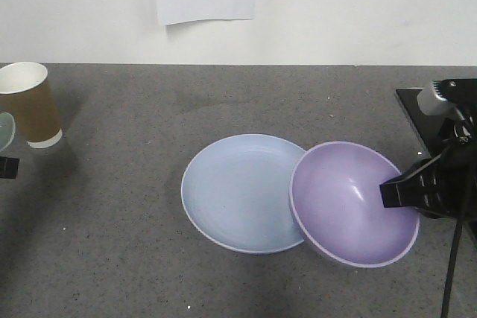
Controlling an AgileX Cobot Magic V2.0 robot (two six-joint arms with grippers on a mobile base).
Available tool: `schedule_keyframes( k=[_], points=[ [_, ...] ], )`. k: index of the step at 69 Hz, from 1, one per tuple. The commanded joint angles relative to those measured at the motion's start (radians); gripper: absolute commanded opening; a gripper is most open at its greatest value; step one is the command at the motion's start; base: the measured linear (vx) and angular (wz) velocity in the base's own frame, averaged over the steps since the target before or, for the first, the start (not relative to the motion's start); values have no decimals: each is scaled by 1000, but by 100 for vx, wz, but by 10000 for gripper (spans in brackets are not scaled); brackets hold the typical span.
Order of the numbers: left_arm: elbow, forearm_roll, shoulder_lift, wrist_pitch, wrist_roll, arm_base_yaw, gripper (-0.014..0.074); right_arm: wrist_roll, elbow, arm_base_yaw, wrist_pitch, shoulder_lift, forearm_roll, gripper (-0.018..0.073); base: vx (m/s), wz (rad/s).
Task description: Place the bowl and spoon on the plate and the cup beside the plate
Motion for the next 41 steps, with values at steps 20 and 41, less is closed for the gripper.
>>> schedule_keyframes(
  k=[20,41],
  points=[
    [-25,-12,-21,-52,-1,1,55,-6,-27,-3,-40,-20,23,-1,3,1],
    [-25,-12,-21,-52,-1,1,55,-6,-27,-3,-40,-20,23,-1,2,0]
  ],
)
